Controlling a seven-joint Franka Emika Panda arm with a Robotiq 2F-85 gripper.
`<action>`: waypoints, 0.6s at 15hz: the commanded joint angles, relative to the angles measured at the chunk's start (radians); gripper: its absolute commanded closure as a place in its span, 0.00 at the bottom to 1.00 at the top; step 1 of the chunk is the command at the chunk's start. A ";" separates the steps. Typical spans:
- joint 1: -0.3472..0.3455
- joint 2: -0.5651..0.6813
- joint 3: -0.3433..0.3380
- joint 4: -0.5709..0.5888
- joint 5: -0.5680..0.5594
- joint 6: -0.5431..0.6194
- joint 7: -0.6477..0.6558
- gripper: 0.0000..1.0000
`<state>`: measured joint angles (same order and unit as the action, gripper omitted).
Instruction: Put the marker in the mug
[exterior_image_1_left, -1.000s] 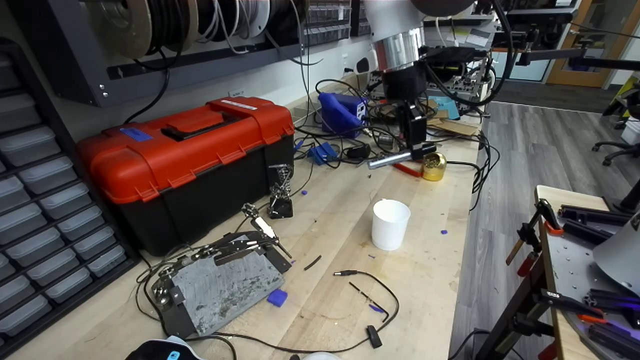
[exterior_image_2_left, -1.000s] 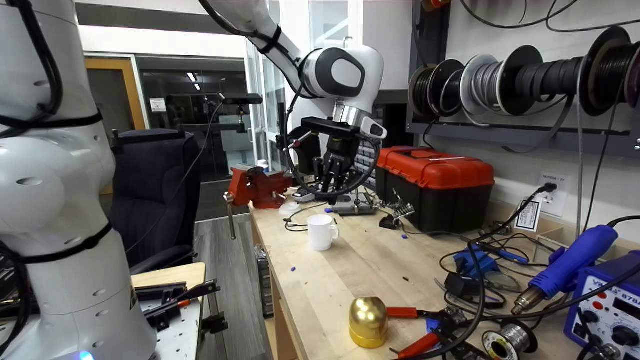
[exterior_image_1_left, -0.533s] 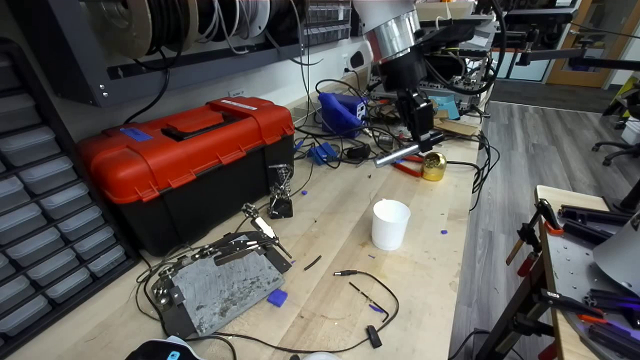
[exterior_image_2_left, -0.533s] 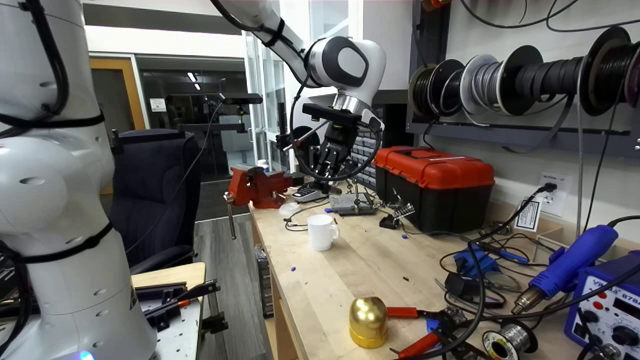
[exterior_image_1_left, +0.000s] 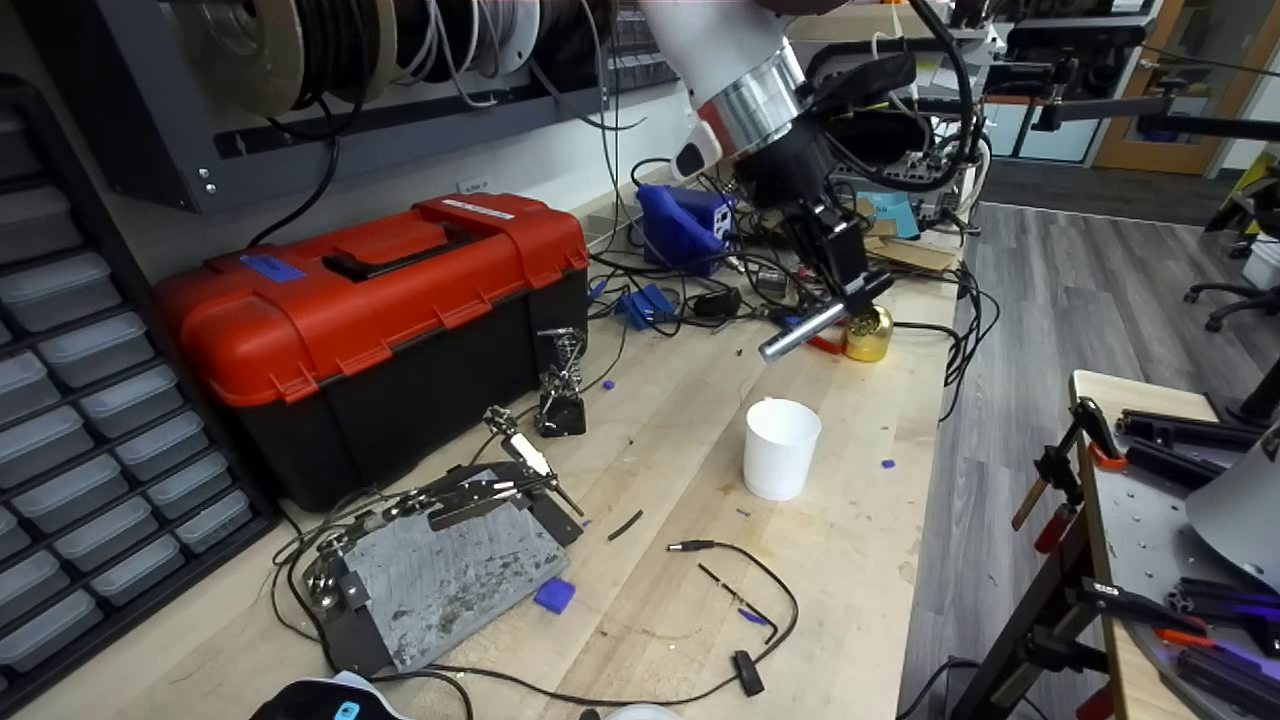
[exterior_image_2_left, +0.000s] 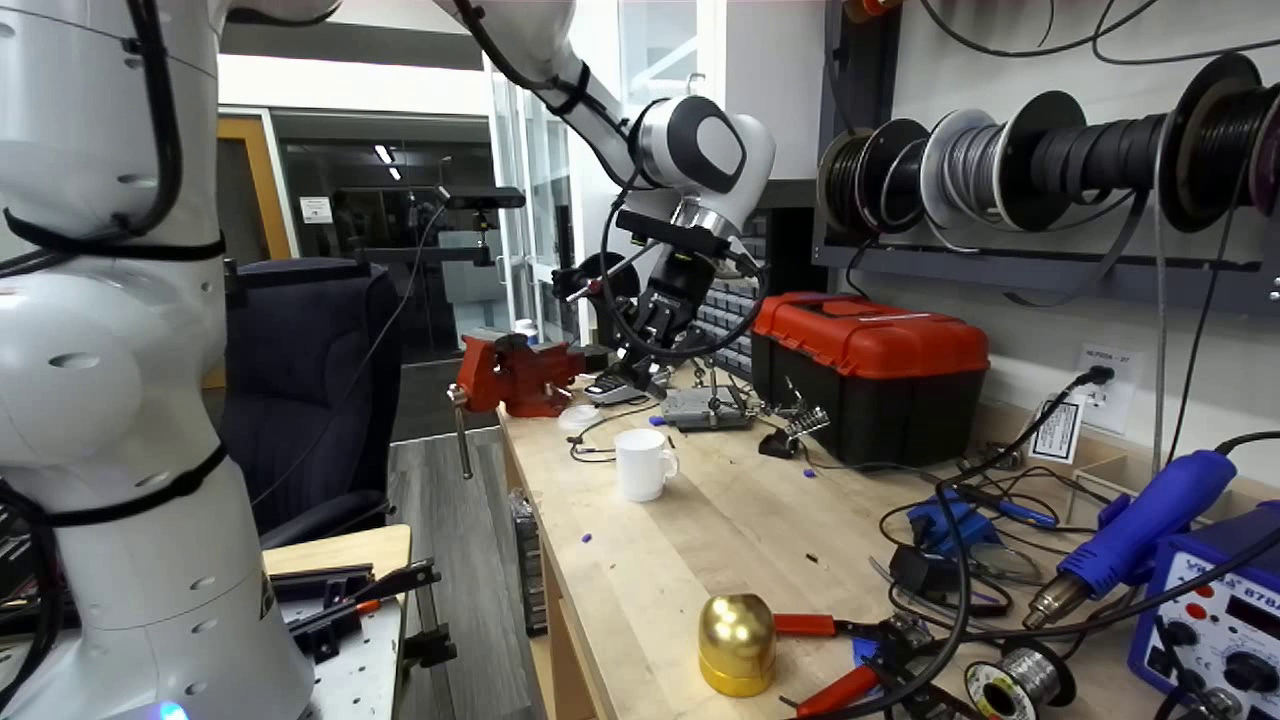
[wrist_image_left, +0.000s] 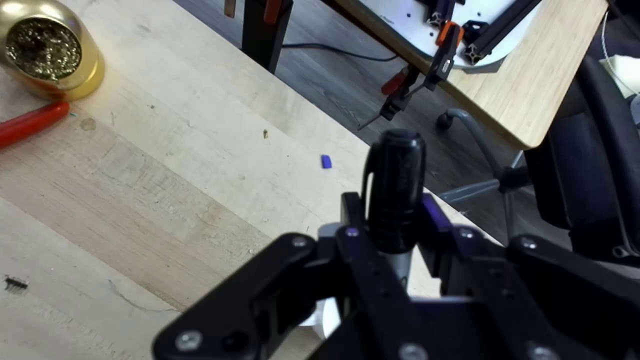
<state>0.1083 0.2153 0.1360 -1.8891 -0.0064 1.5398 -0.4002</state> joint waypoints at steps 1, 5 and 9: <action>0.015 0.066 0.014 0.095 -0.045 -0.108 -0.002 0.93; 0.029 0.118 0.027 0.158 -0.074 -0.176 -0.004 0.93; 0.039 0.164 0.037 0.200 -0.091 -0.219 -0.006 0.93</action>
<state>0.1391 0.3389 0.1637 -1.7474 -0.0705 1.3867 -0.4001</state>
